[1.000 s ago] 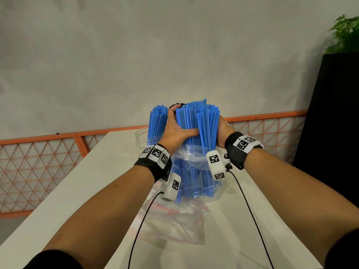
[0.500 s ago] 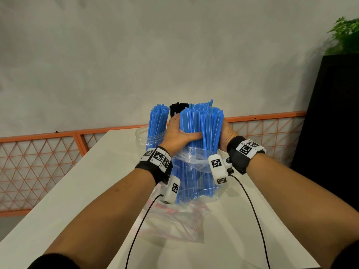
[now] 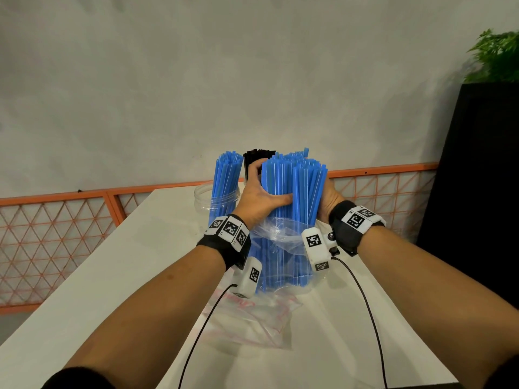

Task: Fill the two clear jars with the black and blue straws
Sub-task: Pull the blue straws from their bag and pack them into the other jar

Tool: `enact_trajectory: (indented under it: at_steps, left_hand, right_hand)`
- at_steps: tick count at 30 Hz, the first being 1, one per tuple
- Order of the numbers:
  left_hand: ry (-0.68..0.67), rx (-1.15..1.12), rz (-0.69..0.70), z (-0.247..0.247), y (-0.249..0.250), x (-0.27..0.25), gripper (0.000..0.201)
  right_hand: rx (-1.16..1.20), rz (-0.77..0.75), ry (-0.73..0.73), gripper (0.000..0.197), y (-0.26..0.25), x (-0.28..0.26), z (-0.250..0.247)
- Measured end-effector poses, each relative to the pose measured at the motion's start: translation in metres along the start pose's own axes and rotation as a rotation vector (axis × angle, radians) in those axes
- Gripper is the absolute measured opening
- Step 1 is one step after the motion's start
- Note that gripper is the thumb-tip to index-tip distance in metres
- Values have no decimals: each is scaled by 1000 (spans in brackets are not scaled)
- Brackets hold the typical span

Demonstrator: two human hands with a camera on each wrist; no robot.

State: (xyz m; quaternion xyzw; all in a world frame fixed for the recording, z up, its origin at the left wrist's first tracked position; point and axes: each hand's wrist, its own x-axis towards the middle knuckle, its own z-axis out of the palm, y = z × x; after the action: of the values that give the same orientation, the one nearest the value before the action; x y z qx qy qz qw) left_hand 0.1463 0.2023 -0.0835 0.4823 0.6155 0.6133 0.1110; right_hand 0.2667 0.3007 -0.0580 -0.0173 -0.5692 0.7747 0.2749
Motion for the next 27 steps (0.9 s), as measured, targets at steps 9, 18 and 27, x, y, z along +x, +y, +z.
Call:
enact_trajectory:
  at_steps: [9, 18, 27]
  left_hand:
    - [65, -123, 36, -2, 7, 5, 94]
    - [29, -204, -57, -5, 0, 10, 70]
    - [-31, -259, -51, -5, -1, 11, 66]
  right_hand:
    - [8, -36, 38, 38, -6, 7, 7]
    - [-84, -11, 54, 65, -10, 13, -2]
    - [-231, -37, -145, 41, -26, 15, -7]
